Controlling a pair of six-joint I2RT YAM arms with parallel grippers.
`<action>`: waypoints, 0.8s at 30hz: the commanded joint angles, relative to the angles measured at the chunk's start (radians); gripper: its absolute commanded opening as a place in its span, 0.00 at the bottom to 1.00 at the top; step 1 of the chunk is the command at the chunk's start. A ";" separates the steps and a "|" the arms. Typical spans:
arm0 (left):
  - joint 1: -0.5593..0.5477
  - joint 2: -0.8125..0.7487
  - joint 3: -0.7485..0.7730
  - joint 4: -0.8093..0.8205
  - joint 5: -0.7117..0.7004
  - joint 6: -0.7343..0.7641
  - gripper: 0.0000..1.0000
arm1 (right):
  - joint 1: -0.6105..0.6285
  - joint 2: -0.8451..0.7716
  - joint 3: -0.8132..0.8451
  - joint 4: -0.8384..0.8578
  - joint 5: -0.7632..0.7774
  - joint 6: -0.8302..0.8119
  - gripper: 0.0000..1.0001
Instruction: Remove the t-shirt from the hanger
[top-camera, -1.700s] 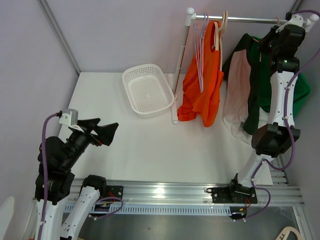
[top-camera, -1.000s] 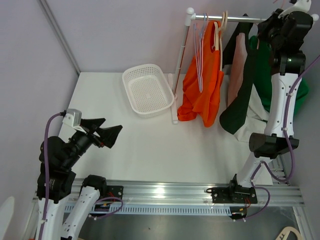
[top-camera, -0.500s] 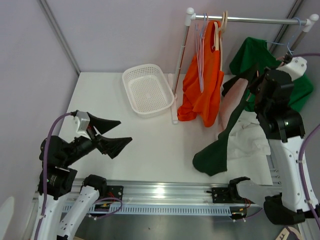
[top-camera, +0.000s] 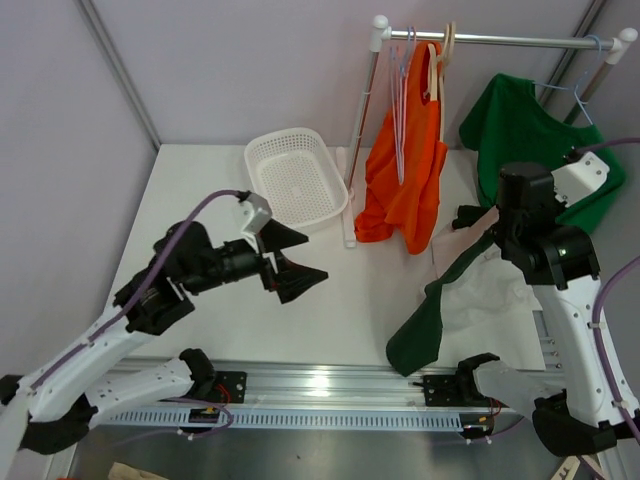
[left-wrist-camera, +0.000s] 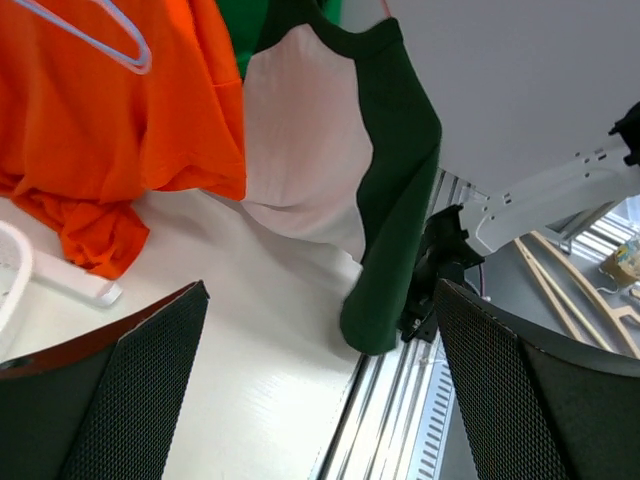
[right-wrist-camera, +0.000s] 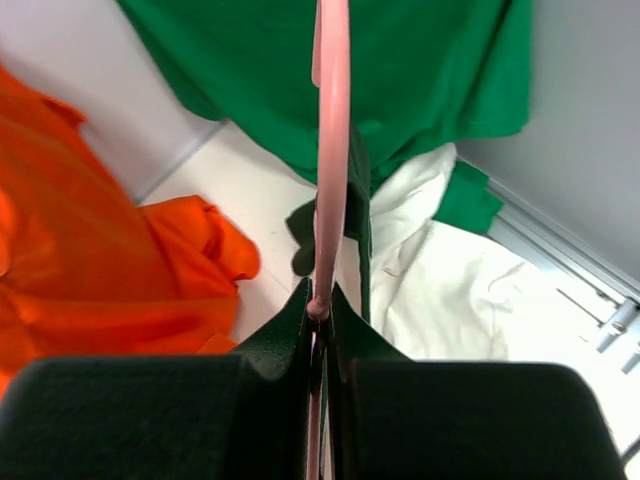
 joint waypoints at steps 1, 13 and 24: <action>-0.112 0.065 0.026 0.090 -0.193 0.094 0.99 | 0.005 0.055 0.092 -0.050 0.099 0.100 0.00; -0.347 0.351 -0.124 0.496 -0.345 0.234 1.00 | 0.005 0.131 0.180 -0.003 0.030 0.091 0.00; -0.373 0.521 -0.054 0.615 -0.267 0.229 0.99 | 0.005 0.140 0.209 0.012 -0.021 0.098 0.00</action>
